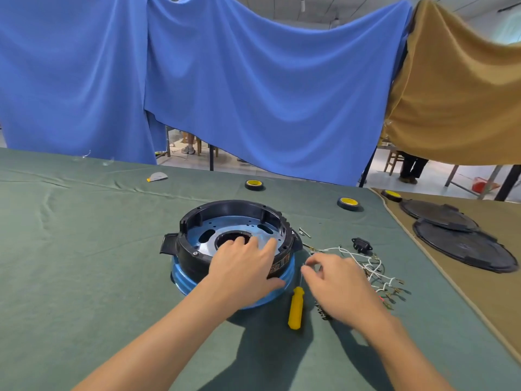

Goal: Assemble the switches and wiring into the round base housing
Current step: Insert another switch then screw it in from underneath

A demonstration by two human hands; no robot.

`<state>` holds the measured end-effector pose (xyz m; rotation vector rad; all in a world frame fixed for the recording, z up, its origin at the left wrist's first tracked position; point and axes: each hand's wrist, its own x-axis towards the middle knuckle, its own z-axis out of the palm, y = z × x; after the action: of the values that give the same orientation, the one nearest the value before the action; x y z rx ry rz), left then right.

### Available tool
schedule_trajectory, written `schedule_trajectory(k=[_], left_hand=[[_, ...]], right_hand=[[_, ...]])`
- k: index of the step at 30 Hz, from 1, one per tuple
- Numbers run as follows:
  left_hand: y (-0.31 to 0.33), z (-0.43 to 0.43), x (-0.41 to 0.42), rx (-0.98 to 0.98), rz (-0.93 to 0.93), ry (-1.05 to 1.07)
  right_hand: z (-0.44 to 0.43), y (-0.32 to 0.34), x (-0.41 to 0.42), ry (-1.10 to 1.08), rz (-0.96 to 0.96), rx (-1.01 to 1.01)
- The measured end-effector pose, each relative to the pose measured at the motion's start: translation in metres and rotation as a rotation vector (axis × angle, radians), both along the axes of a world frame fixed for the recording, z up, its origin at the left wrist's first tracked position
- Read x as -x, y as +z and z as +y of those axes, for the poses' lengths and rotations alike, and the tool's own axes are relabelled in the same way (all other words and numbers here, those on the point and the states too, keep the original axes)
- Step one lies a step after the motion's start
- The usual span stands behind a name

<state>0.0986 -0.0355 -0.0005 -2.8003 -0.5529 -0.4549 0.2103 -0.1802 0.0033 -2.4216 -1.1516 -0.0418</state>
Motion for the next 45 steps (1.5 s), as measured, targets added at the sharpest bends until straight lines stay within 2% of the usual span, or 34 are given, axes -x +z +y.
schedule_trajectory(k=[7,15,20,25,27,30,33,39,42,45], left_hand=[[0.001,0.036,0.019,0.008,0.126,-0.02],[0.0,0.065,0.029,0.036,0.096,0.021],[-0.002,0.063,0.025,0.019,0.057,0.049],[-0.004,0.059,0.02,-0.009,0.031,0.086],[-0.004,0.059,0.018,-0.028,0.027,0.094],[-0.006,0.058,0.014,-0.054,0.017,0.099],[-0.007,0.057,0.01,-0.068,0.0,0.099],[-0.006,0.057,0.008,-0.075,0.002,0.102],[-0.007,0.056,0.008,-0.076,0.002,0.096],[-0.007,0.056,0.009,-0.077,-0.006,0.088]], right_hand=[[0.011,-0.003,-0.063,-0.022,0.033,-0.031],[0.038,-0.014,-0.083,0.071,-0.194,0.148],[0.049,-0.015,-0.085,0.019,-0.247,0.251],[0.054,-0.008,-0.079,-0.009,-0.269,0.233],[0.054,-0.001,-0.073,0.04,-0.243,0.141],[0.053,0.016,-0.054,0.176,0.043,-0.19],[0.052,0.03,-0.028,0.328,0.181,-0.336],[0.065,0.028,-0.007,0.391,0.177,-0.443],[0.072,0.024,-0.006,0.411,0.06,-0.398],[0.077,0.021,-0.008,0.414,0.042,-0.366]])
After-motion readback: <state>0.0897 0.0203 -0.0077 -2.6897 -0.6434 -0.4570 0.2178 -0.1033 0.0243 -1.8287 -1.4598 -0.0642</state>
